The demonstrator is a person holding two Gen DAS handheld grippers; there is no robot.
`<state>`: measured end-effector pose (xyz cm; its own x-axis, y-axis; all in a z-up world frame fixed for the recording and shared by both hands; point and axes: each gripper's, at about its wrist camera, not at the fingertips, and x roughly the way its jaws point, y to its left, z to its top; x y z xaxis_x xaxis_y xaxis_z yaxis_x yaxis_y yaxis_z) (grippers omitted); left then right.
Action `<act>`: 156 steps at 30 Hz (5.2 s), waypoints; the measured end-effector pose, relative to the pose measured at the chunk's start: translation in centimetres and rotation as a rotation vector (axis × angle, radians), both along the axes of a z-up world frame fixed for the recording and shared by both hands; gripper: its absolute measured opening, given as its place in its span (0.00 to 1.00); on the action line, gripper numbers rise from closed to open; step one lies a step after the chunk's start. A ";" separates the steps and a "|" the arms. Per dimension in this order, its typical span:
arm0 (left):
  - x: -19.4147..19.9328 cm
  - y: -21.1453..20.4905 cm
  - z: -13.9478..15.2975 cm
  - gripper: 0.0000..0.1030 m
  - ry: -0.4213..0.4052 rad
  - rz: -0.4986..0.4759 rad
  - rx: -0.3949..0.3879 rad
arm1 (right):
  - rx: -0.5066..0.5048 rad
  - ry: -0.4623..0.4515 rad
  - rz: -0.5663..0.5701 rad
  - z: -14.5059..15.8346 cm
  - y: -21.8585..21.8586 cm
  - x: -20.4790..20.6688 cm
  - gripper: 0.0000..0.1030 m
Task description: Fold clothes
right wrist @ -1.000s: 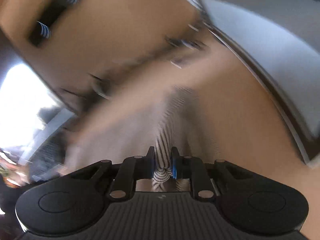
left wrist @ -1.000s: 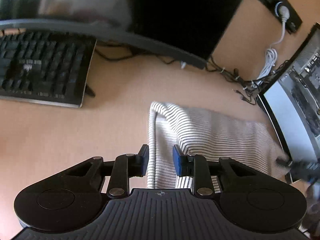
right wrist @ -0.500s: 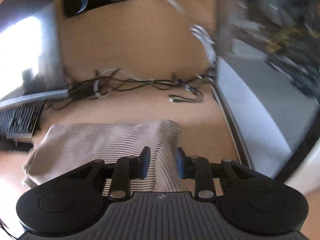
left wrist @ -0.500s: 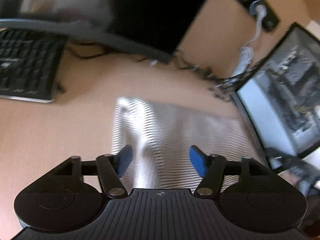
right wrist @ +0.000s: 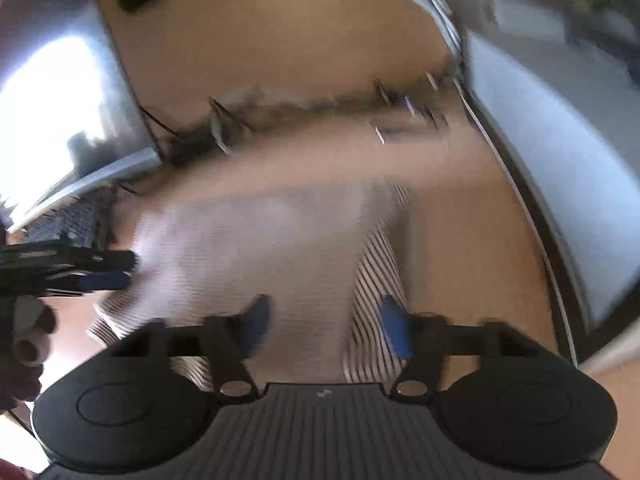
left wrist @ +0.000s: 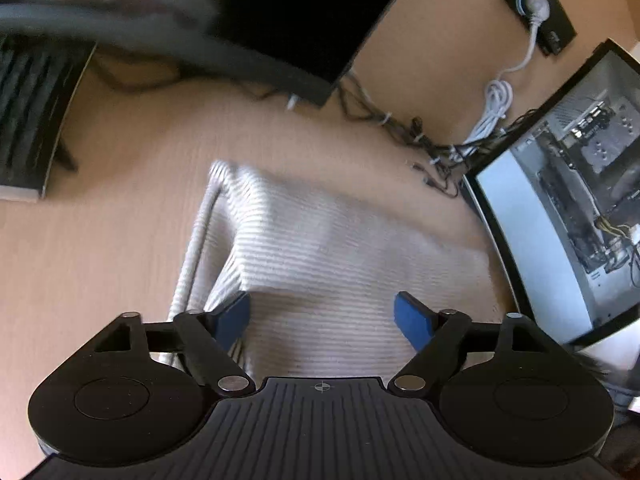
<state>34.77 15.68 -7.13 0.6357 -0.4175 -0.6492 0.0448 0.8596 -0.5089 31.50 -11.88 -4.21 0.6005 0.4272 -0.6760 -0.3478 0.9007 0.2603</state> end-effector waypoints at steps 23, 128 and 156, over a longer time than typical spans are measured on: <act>8.9 -3.9 -0.6 1.00 -0.008 0.023 0.139 | 0.245 0.212 0.101 -5.4 2.7 3.9 1.00; -12.7 -5.3 -2.6 1.00 0.006 -0.155 0.507 | -0.443 -0.287 0.441 -3.5 1.9 -8.4 0.91; -15.8 -3.1 0.3 1.00 -0.006 -0.160 0.375 | -0.312 -0.182 0.646 -5.0 3.3 -10.3 0.72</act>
